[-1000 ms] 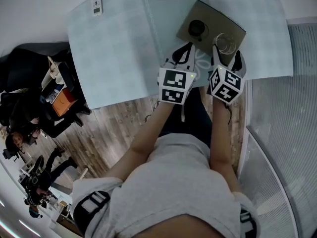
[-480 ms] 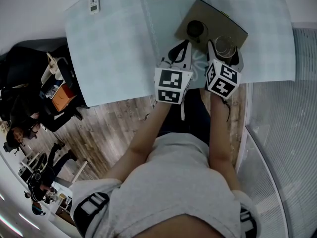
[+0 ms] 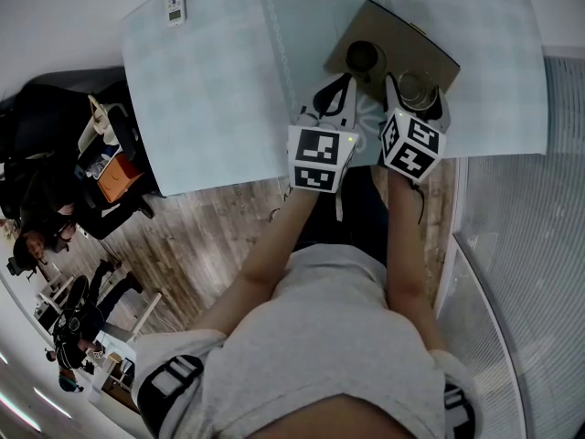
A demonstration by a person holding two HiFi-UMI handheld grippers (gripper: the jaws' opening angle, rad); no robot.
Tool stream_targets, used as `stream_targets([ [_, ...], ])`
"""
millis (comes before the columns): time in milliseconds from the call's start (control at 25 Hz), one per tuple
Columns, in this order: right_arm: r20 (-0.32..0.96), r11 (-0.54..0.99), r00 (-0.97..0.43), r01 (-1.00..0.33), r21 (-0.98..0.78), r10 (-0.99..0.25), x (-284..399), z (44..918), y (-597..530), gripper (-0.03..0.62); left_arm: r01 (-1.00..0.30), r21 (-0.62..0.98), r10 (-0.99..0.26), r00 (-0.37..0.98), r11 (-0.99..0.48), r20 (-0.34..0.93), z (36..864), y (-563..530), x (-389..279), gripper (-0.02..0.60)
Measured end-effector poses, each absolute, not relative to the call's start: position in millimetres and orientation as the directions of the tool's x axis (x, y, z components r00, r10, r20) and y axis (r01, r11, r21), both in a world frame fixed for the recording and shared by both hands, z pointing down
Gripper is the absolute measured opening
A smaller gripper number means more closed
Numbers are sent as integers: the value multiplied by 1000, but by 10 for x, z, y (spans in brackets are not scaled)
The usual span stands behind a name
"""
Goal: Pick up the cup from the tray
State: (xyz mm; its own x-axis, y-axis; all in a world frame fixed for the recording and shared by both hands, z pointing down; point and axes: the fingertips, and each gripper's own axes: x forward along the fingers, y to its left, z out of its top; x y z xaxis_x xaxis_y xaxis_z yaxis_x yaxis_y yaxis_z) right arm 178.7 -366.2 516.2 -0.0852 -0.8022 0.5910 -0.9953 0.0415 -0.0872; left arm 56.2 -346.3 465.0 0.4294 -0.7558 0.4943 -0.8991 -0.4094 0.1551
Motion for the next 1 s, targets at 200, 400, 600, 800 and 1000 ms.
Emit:
stream_targets([
  [200, 595, 48, -89, -995, -84, -799, 1793, 5157, -3669, 362, -893, 149, -752, 439, -424, 491, 4618, -3476, 653, 5],
  [400, 571, 26, -83, -994, -107, -817, 1890, 5099, -3650, 362, -879, 144, -745, 463, -454, 480, 4562, -3477, 803, 5],
  [600, 524, -34, -30, -993, -112, -851, 2187, 4892, -3649, 362, -845, 151, -725, 521, -513, 451, 4446, -3502, 1082, 5],
  [800, 511, -130, 59, -986, -105, -858, 2688, 4801, -3597, 362, -792, 164, -682, 594, -588, 426, 4359, -3519, 1533, 5],
  [1000, 521, -208, 127, -973, -100, -844, 3116, 4867, -3531, 362, -728, 171, -614, 662, -664, 430, 4391, -3477, 2031, 5],
])
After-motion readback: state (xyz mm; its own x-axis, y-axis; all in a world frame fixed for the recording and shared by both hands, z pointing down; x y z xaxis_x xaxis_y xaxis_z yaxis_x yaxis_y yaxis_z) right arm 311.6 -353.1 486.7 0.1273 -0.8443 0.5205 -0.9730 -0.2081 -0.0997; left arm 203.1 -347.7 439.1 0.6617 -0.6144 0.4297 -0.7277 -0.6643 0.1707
